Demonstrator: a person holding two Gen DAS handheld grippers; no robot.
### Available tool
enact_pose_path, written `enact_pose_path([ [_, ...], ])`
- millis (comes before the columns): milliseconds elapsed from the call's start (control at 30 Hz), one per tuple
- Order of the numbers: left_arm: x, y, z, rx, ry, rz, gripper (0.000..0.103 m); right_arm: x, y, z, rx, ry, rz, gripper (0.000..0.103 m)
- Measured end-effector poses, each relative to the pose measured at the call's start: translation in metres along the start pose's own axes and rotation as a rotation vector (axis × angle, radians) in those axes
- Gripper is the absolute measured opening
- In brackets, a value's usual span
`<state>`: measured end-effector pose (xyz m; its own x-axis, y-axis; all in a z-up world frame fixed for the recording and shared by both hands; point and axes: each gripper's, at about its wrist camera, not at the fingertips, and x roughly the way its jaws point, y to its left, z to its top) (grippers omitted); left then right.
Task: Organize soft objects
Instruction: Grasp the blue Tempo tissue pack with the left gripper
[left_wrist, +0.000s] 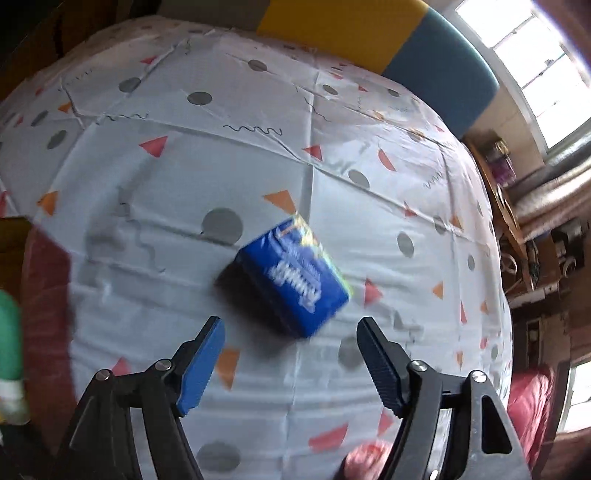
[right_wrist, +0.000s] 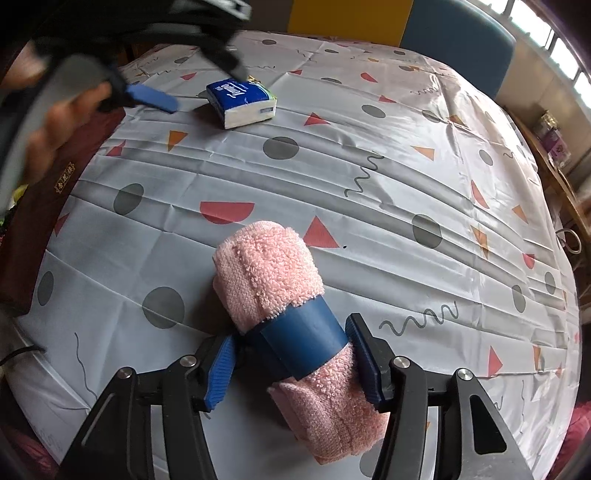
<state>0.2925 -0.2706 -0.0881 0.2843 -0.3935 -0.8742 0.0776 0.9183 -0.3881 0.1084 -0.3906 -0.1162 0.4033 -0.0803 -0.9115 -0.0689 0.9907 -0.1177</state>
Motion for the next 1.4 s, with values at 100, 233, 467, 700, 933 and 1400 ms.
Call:
enact_pose_path([
  [100, 0.017, -0.002, 0.014, -0.029, 0.003, 0.010, 0.080, 0.001, 0.001, 0.001, -0.009, 0.001, -0.002, 0.059],
  [233, 0.033, -0.008, 0.025, -0.042, 0.002, 0.019, 0.080, 0.002, 0.005, 0.002, -0.020, 0.001, -0.009, 0.061],
  [467, 0.037, -0.030, 0.020, 0.143, -0.036, 0.132, 0.062, 0.004, 0.008, 0.002, -0.034, 0.002, -0.007, 0.061],
  [700, 0.019, -0.029, -0.016, 0.289, -0.011, 0.164, 0.057, 0.007, -0.006, 0.003, 0.014, 0.018, 0.051, 0.061],
  [933, -0.019, -0.019, -0.072, 0.355, -0.010, 0.162, 0.057, 0.009, -0.015, -0.001, 0.036, 0.009, 0.071, 0.061],
  [1400, -0.067, -0.010, -0.203, 0.535, -0.027, 0.103, 0.057, 0.000, -0.025, -0.013, 0.086, -0.021, 0.022, 0.053],
])
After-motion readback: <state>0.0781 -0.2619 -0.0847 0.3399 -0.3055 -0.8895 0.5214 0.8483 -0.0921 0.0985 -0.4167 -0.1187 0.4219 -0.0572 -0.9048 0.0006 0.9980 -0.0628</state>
